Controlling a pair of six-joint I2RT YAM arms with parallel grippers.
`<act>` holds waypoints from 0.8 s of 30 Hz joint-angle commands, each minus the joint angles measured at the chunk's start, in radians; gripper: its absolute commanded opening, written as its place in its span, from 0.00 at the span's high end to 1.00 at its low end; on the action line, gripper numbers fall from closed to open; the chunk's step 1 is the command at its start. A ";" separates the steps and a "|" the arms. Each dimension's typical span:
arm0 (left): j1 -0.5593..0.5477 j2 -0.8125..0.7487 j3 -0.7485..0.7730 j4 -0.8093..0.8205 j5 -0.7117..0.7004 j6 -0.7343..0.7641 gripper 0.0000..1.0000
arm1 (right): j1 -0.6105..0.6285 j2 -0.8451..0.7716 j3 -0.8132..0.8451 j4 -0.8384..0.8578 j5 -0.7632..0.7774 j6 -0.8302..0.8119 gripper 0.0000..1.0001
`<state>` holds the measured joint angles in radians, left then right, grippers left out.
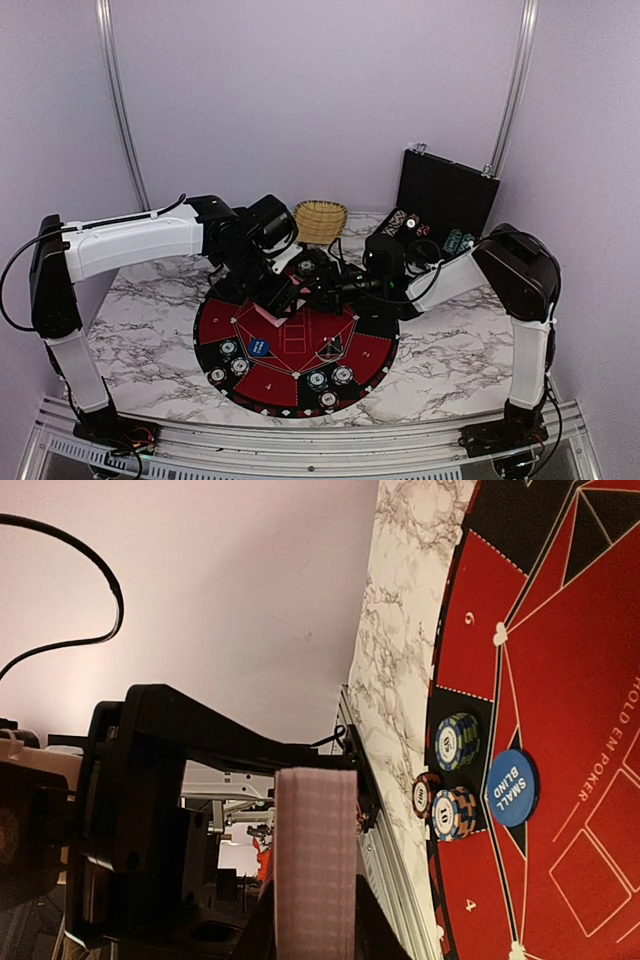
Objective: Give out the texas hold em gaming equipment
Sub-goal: Pass from the right arm to the left
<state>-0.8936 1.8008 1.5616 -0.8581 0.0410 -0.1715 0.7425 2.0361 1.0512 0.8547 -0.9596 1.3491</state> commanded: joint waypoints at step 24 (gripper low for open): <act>0.000 -0.012 -0.025 0.004 0.030 0.018 0.23 | 0.004 -0.014 0.026 0.044 -0.011 0.031 0.95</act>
<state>-0.8890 1.7981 1.5402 -0.8566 0.0669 -0.1680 0.7425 2.0361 1.0508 0.8413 -0.9634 1.3609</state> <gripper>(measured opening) 0.776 0.164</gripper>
